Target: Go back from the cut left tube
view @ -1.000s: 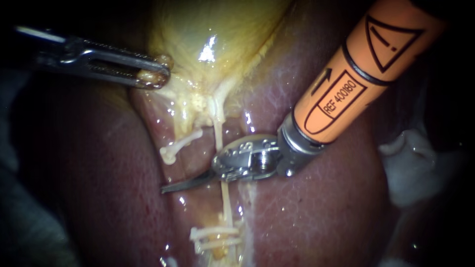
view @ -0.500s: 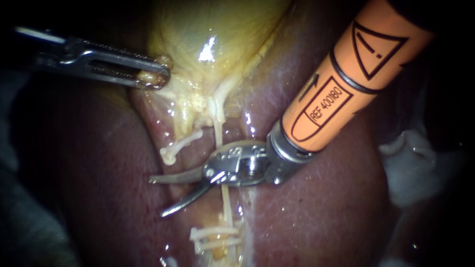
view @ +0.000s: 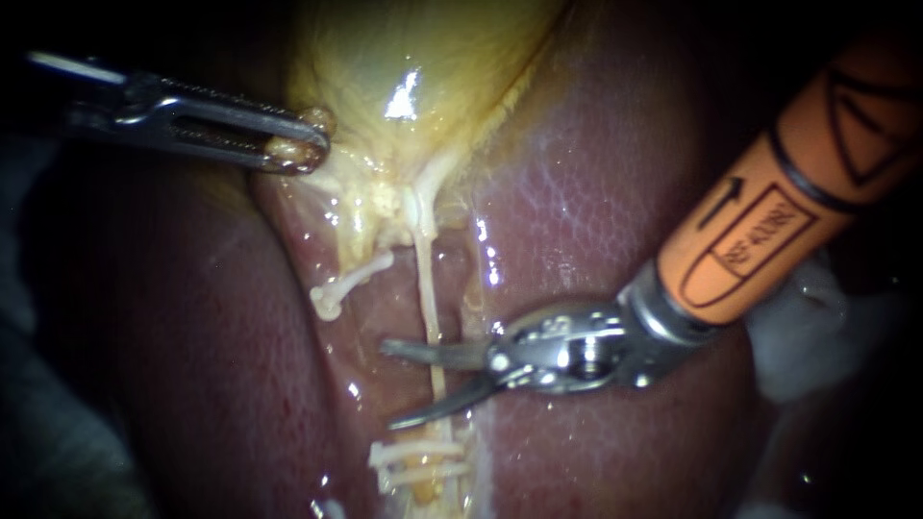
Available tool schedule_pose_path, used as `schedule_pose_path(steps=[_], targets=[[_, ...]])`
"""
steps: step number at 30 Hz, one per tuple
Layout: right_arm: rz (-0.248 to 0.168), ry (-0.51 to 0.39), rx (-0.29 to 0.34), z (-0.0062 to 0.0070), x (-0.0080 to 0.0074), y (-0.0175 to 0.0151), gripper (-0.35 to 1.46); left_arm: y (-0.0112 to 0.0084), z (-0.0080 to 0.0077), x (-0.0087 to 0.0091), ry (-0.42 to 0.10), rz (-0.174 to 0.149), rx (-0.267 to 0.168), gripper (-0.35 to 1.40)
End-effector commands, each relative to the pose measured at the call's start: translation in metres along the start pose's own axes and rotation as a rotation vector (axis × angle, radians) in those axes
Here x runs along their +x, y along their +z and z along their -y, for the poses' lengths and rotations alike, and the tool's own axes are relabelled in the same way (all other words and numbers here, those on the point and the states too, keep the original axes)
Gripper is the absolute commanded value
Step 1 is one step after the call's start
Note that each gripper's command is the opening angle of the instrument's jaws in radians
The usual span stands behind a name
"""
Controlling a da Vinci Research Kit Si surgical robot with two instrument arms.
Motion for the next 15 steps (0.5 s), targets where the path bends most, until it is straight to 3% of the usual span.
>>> schedule_pose_path(steps=[1, 9, 12, 15], targets=[[0.003, -0.008, -0.012, -0.0002, 0.0003, -0.0009, 1.43, 0.0, 0.0, 0.0, 0.0, 0.0, -0.001, -0.35], [0.04, -0.077, -0.092, -0.0023, 0.0017, -0.0074, 1.43, 0.0, 0.0, 0.0, 0.001, 0.001, -0.001, -0.35], [0.089, -0.11, -0.112, -0.0028, 0.0018, -0.0088, 1.43, 0.0, 0.0, 0.0, 0.001, 0.001, -0.001, -0.35], [0.149, -0.138, -0.083, -0.0032, 0.002, -0.0096, 1.43, 0.0, 0.0, 0.0, 0.001, 0.001, -0.001, -0.35]])
